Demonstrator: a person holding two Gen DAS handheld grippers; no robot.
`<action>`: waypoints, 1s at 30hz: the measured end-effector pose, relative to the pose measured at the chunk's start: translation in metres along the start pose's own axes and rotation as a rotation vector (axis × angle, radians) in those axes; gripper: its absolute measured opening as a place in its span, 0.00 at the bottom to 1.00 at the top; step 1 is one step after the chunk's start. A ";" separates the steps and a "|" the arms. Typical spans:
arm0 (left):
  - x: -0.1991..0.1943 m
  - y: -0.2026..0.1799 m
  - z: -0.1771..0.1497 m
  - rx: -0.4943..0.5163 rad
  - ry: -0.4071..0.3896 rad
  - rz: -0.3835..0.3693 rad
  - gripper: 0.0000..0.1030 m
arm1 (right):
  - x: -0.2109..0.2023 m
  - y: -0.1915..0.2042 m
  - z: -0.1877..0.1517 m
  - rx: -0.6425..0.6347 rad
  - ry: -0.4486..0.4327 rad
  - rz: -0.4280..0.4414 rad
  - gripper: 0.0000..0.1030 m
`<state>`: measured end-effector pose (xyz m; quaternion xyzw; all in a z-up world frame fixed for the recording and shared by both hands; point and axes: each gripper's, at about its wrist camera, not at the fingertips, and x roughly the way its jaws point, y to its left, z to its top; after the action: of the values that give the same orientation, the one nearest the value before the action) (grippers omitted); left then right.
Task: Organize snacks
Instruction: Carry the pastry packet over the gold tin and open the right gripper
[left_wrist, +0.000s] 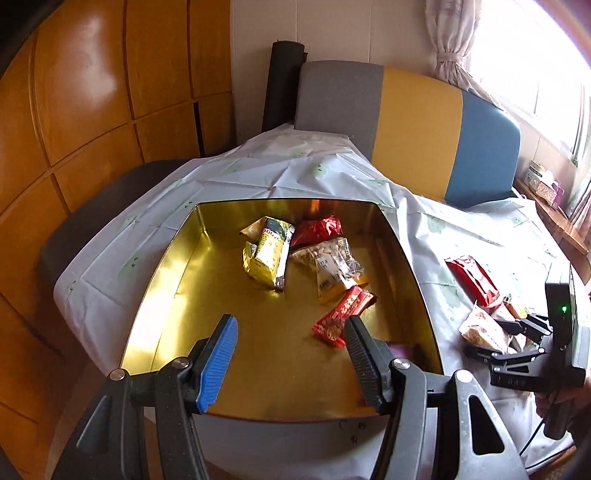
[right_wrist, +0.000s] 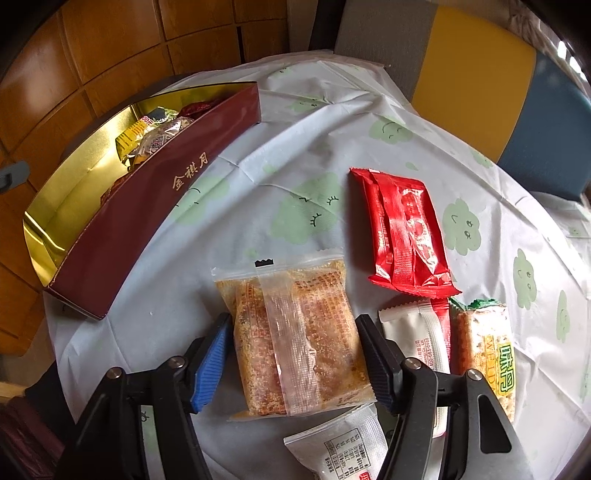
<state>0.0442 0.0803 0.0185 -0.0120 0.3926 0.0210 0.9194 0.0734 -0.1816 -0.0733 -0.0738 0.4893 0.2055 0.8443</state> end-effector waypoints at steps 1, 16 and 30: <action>0.000 0.000 -0.001 0.002 -0.001 0.002 0.59 | 0.000 0.001 0.000 -0.005 -0.004 -0.004 0.61; -0.006 0.019 -0.015 -0.005 -0.026 0.010 0.59 | -0.006 0.005 0.008 0.105 0.011 -0.069 0.59; -0.013 0.069 -0.020 -0.152 -0.076 0.069 0.59 | -0.063 0.076 0.084 0.100 -0.165 0.110 0.59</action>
<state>0.0174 0.1481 0.0135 -0.0676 0.3548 0.0829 0.9288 0.0806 -0.1028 0.0294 0.0124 0.4311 0.2322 0.8718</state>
